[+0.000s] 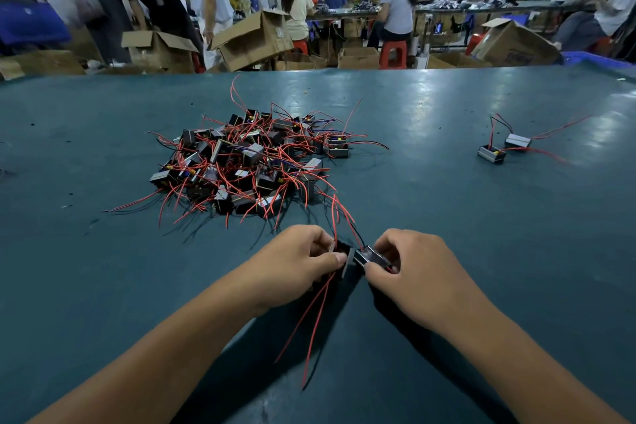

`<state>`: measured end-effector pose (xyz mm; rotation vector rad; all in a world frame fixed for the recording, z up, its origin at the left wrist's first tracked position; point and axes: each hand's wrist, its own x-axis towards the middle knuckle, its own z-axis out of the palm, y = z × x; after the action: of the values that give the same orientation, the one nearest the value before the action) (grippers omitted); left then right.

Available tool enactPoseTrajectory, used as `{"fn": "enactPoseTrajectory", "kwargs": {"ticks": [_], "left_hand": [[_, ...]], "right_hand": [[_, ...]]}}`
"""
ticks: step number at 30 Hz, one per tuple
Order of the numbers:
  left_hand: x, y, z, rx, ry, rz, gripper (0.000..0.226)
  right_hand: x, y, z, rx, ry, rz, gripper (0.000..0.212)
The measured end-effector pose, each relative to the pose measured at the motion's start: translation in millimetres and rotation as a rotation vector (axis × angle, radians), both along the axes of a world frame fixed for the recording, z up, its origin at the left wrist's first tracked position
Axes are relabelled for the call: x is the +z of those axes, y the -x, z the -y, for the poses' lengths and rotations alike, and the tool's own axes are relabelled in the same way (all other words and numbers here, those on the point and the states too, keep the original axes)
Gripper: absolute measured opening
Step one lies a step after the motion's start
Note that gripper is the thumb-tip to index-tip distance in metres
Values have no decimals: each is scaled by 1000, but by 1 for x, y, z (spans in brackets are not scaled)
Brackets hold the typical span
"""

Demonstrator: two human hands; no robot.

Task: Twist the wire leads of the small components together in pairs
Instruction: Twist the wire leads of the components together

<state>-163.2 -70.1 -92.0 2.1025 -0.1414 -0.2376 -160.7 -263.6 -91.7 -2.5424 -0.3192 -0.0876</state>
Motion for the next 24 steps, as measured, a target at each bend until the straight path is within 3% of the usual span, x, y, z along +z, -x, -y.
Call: {"fn": "enactPoseTrajectory", "kwargs": {"ticks": [13, 20, 24], "left_hand": [[1, 3, 5, -25, 237, -44, 13], [0, 0, 10, 43, 270, 117, 17], [-5, -1, 12, 101, 244, 58, 17]], "right_hand": [[2, 3, -1, -39, -199, 83, 11], [1, 4, -3, -52, -322, 155, 12], [-2, 4, -4, -76, -226, 152, 16]]}}
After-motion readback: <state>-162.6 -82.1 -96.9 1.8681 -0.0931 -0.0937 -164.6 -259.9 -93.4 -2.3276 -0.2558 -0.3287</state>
